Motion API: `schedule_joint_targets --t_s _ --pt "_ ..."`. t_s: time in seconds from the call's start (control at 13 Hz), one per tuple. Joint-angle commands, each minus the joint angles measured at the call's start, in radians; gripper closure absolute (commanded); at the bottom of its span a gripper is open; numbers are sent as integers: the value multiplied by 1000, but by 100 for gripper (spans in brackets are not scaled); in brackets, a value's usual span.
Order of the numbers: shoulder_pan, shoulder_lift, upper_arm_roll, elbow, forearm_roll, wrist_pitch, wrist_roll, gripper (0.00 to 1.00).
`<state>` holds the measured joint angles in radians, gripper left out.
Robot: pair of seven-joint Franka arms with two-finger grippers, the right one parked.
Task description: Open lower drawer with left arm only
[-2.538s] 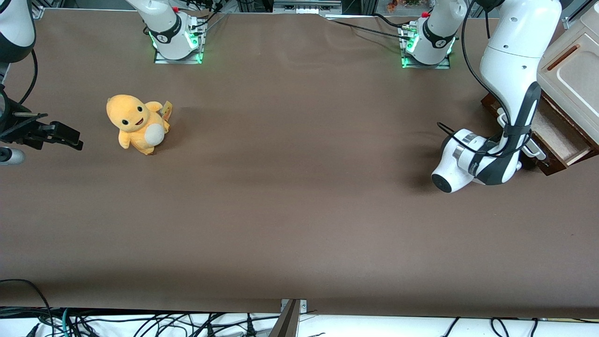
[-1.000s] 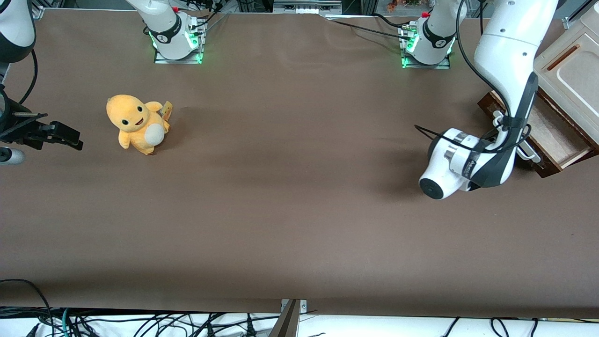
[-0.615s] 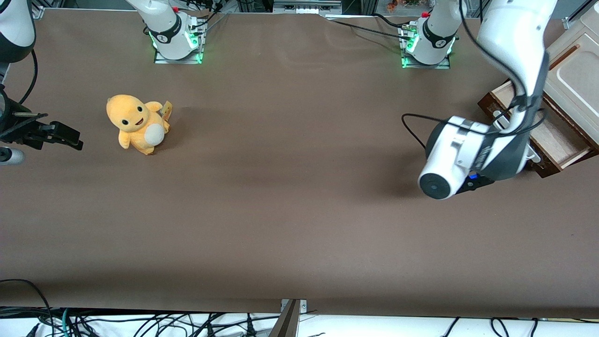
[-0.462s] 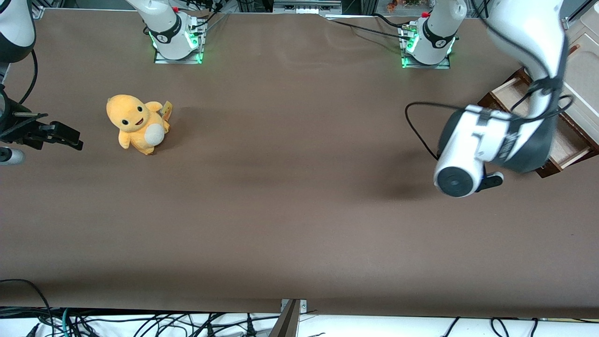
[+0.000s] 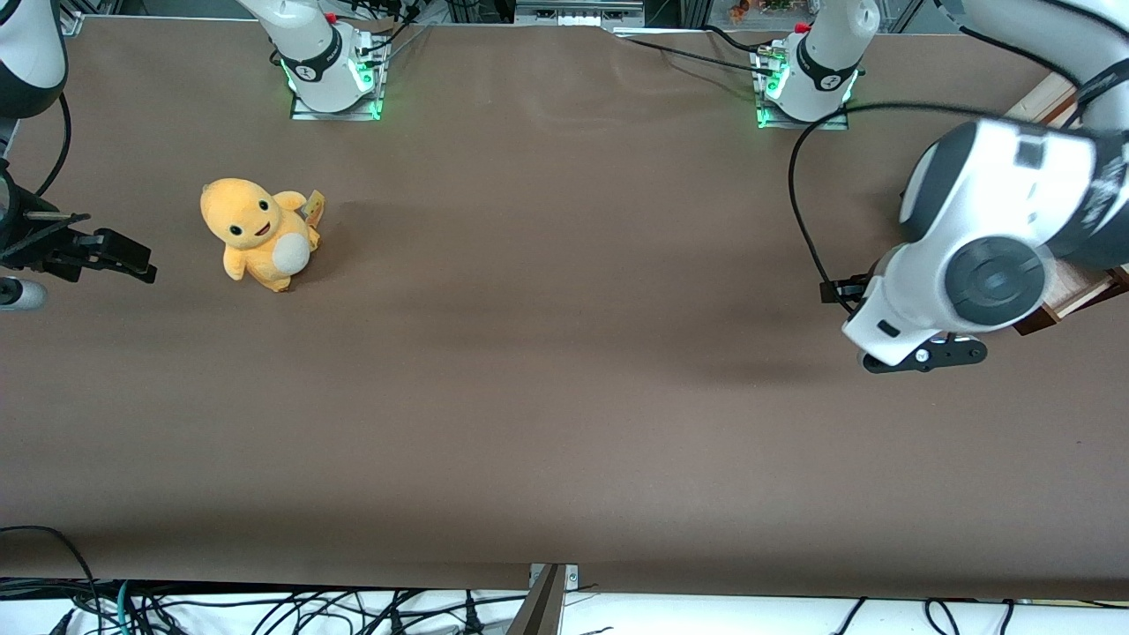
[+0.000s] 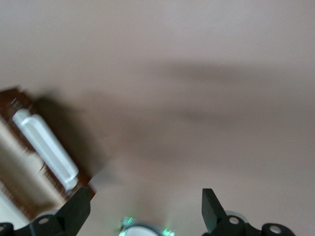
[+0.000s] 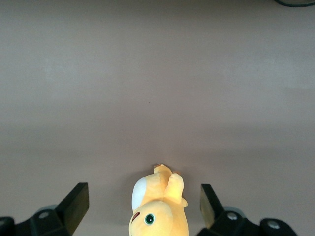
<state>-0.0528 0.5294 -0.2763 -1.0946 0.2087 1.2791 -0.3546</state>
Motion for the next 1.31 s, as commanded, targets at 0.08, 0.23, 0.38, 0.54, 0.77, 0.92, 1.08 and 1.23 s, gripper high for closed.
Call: schedule_joint_targets --t_s 0.08,0.23,0.38,0.54,0.77,0.92,1.08,1.23 --pt "13 -155 12 -55 -98 106 111 0" --pt "14 -268 66 -175 -141 204 112 0" --pt "31 -385 106 -340 -222 313 132 0" --pt "33 -471 140 -470 -226 385 222 0" --pt "47 -561 155 -624 -191 455 253 0" --pt "51 -594 154 -674 -178 479 261 0" --pt "51 -589 154 -668 -186 476 275 0" --pt "51 -586 155 -654 -187 465 273 0"
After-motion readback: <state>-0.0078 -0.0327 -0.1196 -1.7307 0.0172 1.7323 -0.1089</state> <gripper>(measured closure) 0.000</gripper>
